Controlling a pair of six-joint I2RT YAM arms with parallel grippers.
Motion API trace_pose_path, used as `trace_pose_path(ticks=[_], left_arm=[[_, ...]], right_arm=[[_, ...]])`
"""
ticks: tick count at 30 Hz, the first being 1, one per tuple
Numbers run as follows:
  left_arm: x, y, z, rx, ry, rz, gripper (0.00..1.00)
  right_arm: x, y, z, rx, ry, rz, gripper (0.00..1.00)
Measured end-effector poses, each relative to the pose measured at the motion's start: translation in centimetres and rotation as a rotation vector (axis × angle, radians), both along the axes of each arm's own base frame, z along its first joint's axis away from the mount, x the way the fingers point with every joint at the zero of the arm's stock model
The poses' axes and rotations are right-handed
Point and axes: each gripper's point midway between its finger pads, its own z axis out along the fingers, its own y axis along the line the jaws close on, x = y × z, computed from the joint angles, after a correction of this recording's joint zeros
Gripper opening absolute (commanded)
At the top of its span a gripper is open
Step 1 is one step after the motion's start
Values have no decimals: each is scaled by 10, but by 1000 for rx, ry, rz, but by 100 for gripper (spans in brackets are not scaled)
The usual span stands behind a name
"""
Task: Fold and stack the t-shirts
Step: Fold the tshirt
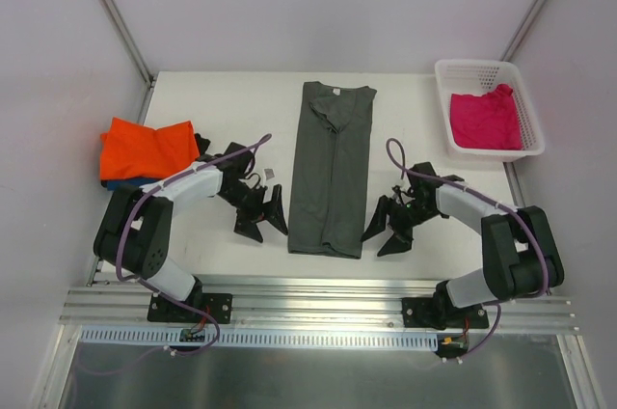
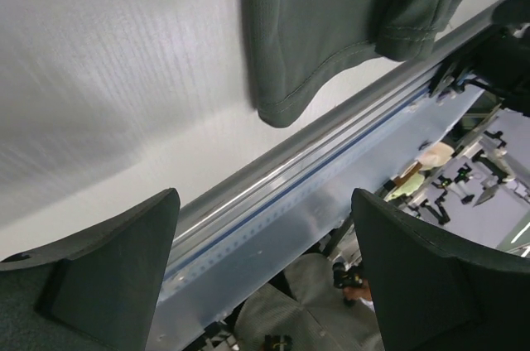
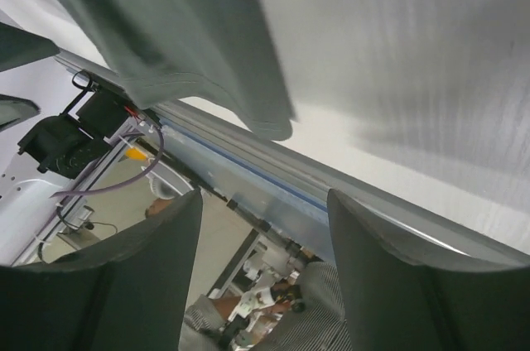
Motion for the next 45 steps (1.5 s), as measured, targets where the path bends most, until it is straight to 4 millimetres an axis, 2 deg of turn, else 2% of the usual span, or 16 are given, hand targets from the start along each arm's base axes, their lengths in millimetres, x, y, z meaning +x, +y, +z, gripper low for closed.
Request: trace_pose_path(ticks=[3, 5, 10, 14, 19, 28, 36, 45], left_arm=[[6, -5, 3, -28, -1, 28, 86], [9, -7, 3, -38, 0, 41, 86], [14, -9, -14, -32, 69, 70, 82], [15, -9, -28, -10, 138, 90, 82], [22, -16, -29, -33, 186, 103, 78], [25, -25, -31, -71, 248, 118, 67], [22, -26, -33, -86, 250, 127, 63], [12, -31, -31, -90, 261, 101, 61]], right_arm=[[-12, -1, -9, -6, 61, -24, 64], [-12, 0, -13, -8, 83, -38, 63], [-2, 5, -22, 5, 103, -65, 62], [10, 9, -27, 8, 110, -81, 57], [20, 14, -31, 17, 99, -87, 46], [25, 32, -32, 35, 76, -37, 45], [14, 41, -30, 44, 88, 4, 47], [-18, 23, -28, -18, 136, 21, 48]])
